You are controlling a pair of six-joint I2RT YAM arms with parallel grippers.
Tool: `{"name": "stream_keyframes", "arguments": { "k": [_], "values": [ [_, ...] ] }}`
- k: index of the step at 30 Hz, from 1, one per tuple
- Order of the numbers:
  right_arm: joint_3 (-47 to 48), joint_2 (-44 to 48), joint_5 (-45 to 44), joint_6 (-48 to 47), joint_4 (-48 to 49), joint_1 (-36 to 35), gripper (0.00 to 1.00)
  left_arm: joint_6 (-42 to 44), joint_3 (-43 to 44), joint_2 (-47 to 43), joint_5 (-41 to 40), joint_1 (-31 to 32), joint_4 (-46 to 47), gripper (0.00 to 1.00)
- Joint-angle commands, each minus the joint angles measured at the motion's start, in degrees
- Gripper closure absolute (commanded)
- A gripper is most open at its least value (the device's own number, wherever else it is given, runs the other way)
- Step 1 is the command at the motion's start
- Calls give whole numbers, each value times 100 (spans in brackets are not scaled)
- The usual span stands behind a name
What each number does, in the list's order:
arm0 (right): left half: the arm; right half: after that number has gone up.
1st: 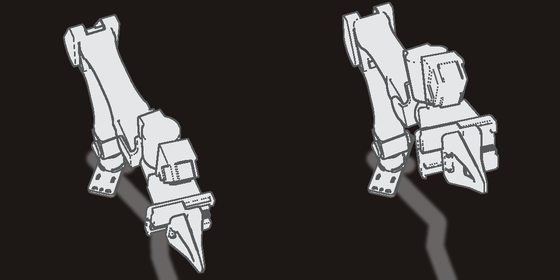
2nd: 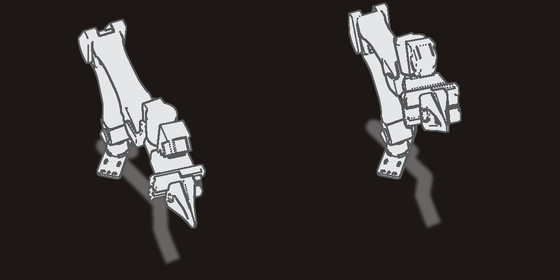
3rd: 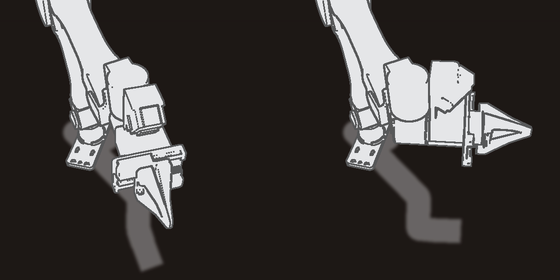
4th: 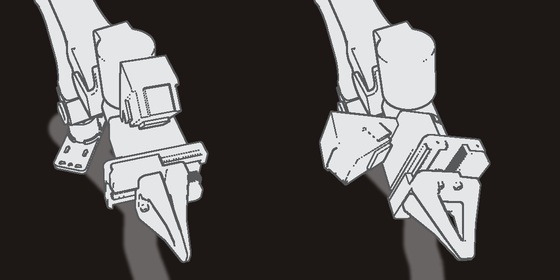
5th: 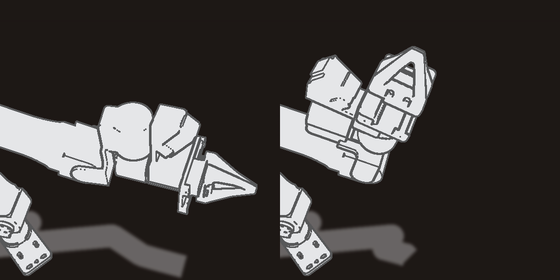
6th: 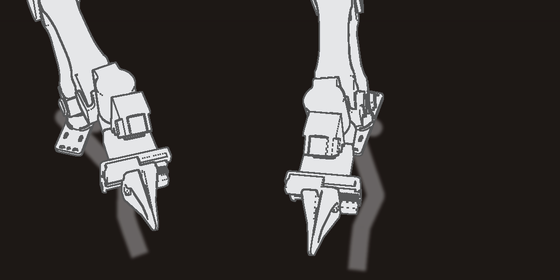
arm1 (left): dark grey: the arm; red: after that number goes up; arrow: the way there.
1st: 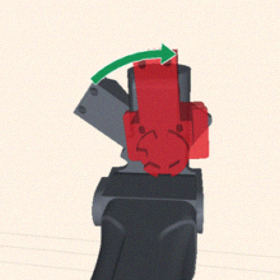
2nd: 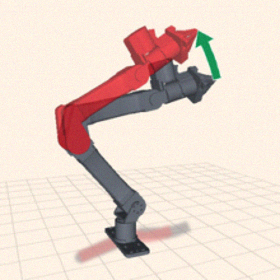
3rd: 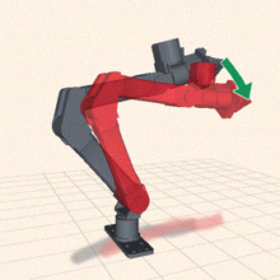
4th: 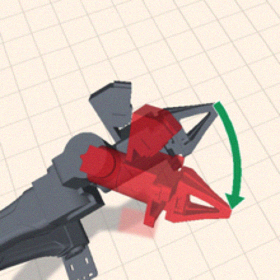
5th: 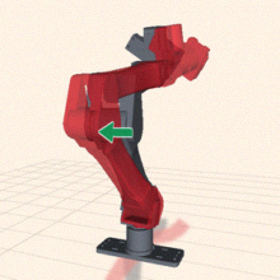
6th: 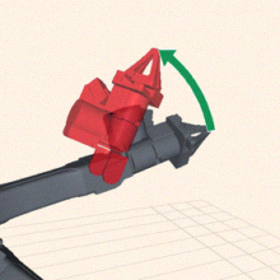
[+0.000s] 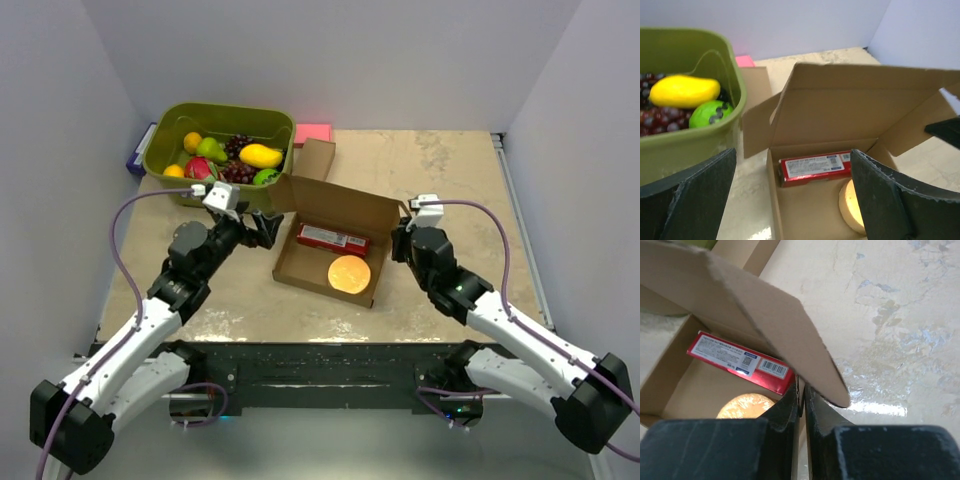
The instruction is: Fold the paper box
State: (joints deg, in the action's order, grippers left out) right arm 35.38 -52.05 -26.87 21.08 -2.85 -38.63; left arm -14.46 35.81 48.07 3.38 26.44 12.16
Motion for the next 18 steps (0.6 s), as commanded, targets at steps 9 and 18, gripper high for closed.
{"name": "stream_keyframes", "arguments": {
  "k": [9,18],
  "values": [
    [725,-631,1202,-1282,-145,207,100,628,-655,851,-1215,-287,1446,0],
    [795,-754,1518,-1440,-119,374,100,742,-1024,1247,-392,-780,2632,0]
  ]
}}
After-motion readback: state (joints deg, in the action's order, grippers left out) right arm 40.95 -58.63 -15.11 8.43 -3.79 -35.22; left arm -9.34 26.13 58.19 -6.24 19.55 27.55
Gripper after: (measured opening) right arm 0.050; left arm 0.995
